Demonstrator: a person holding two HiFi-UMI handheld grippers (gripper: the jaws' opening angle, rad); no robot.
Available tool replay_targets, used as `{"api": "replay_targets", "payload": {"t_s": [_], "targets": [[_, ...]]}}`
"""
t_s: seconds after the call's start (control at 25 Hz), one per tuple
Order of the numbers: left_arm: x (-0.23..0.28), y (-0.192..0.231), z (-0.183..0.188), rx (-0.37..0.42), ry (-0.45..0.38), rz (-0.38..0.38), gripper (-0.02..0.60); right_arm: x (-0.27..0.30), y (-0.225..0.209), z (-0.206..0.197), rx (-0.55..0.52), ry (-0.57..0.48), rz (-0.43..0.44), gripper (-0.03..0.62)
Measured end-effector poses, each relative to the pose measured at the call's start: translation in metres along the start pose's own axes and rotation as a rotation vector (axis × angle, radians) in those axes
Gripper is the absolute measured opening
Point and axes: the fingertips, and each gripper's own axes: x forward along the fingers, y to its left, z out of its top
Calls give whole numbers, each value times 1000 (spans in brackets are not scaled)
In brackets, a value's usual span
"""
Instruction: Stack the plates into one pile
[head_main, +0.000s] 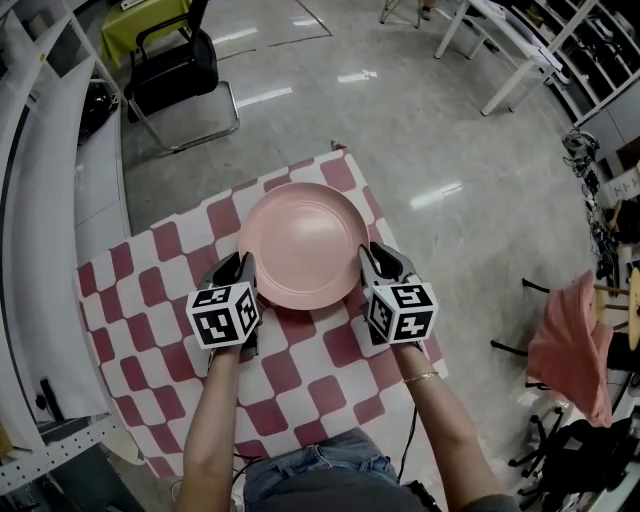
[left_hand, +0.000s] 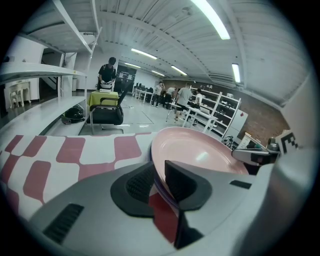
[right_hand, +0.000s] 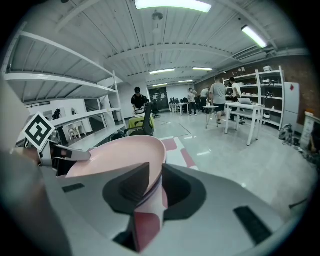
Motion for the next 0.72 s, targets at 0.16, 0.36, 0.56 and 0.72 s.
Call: {"api": "replay_targets", "payload": {"t_s": [0.16, 0.36, 0.56, 0.72], "targets": [[0, 1, -2, 1, 9, 0, 82, 1, 0, -1, -16, 2, 0, 75], [2, 2, -4, -4, 12, 2, 84, 3, 0, -2, -26, 0, -2, 75], [2, 3, -2, -13, 4, 9, 84, 3, -4, 4, -18, -30, -13, 61], [2, 4, -1, -14, 5, 8, 84, 3, -4, 11, 3, -60, 1, 57]]}}
